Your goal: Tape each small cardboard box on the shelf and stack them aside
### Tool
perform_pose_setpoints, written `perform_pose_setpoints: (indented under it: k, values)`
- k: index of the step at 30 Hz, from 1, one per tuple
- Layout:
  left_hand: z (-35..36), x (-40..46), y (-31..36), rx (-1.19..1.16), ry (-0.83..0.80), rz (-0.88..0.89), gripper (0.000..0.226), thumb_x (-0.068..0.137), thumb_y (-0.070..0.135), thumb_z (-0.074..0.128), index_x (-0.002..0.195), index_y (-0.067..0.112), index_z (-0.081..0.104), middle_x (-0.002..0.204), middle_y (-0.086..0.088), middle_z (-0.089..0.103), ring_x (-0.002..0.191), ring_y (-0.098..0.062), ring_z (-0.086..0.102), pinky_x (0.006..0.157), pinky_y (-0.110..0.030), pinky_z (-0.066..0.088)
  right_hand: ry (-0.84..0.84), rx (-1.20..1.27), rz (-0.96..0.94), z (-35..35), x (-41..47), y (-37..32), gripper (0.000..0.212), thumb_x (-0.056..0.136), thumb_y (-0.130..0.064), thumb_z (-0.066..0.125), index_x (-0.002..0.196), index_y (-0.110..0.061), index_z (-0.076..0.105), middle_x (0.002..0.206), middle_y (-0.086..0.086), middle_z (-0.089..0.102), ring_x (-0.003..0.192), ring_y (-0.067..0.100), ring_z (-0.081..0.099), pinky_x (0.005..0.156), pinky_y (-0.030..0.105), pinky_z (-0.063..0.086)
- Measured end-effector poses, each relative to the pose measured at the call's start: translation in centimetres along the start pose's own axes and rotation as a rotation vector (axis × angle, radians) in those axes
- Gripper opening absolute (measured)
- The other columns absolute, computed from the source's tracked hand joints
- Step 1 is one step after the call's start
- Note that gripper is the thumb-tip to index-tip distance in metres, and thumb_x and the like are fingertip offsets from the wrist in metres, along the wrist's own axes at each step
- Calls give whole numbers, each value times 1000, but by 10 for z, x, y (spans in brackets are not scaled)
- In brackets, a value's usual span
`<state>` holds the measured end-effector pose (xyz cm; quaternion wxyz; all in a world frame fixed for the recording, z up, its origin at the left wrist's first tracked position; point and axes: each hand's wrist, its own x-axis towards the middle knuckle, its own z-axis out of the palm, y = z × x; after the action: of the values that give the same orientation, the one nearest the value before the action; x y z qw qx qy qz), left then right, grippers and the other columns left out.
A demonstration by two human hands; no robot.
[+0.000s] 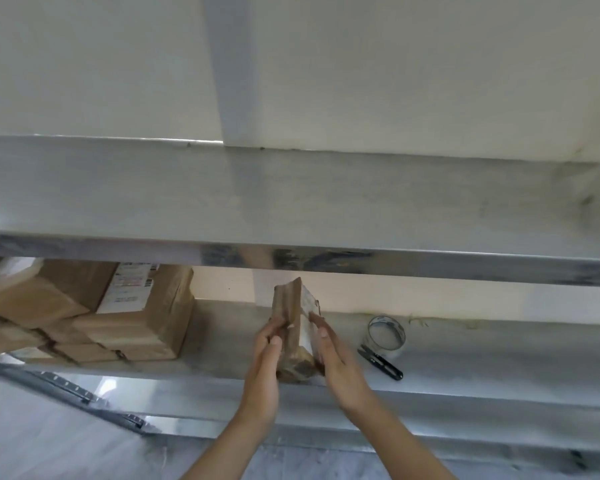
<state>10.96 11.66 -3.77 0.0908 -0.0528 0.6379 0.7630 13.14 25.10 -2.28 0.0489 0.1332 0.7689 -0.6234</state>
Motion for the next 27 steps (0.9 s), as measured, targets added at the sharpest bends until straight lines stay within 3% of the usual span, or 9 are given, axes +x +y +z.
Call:
perform_pose_setpoints:
  k: [2,6,10,13,15,19,22,25,27]
  values:
    - [-6,7,2,-62,3,11,41,92,40,49,131,33,56,132,2,65,124,-21,61,100,-42,49,21,32,22,6,4,-3,32,98,-70,29,126,-64,43,134,-26,52,125,-8,50,106,17,40]
    - [-22,12,2,-78,-55,-18,32,107,35,38,128,25,61,121,0,72,112,-18,67,79,-24,54,119,84,49,9,11,-9,47,100,-60,36,131,-31,55,121,-22,54,103,-22,53,86,1,41]
    - [-30,16,-3,-68,-90,-85,42,109,31,26,128,21,62,121,1,72,113,-17,67,82,-27,54,59,68,100,13,10,-10,41,104,-53,26,120,-41,61,113,-23,64,101,-11,59,70,0,43]
    - [-31,17,-6,-69,-91,-122,42,109,29,26,131,20,62,124,2,71,118,-17,65,96,-38,51,58,100,92,16,12,-10,45,100,-57,25,120,-43,62,112,-17,70,104,-2,65,72,5,47]
    - [-33,19,-8,-101,-74,-170,42,109,28,28,128,21,64,124,2,72,120,-19,64,102,-41,49,56,149,75,17,12,-10,43,97,-61,28,128,-50,56,120,-25,65,111,-7,61,78,7,47]
    - [-30,18,-1,-122,-104,-178,42,109,27,28,128,21,64,127,1,71,120,-15,64,101,-37,51,22,260,46,21,13,-9,37,100,-57,33,131,-53,53,130,-21,61,112,-4,63,81,24,58]
    - [-29,16,0,-99,-96,-102,38,108,33,33,134,23,59,128,4,69,119,-13,65,90,-31,54,44,250,43,23,17,-1,47,92,-77,36,127,-54,59,134,-10,62,121,11,62,99,43,55]
    - [-32,15,-1,-58,-65,-59,42,103,47,39,140,32,50,131,7,67,120,-11,63,88,-31,52,96,201,45,20,20,5,62,88,-83,31,127,-45,60,130,-9,62,121,8,59,98,33,53]
    - [-31,14,-1,-41,-58,-58,34,108,41,33,135,34,54,126,11,69,117,-7,64,87,-27,49,120,206,57,15,20,6,61,91,-79,29,125,-39,60,128,-10,62,119,4,58,95,25,50]
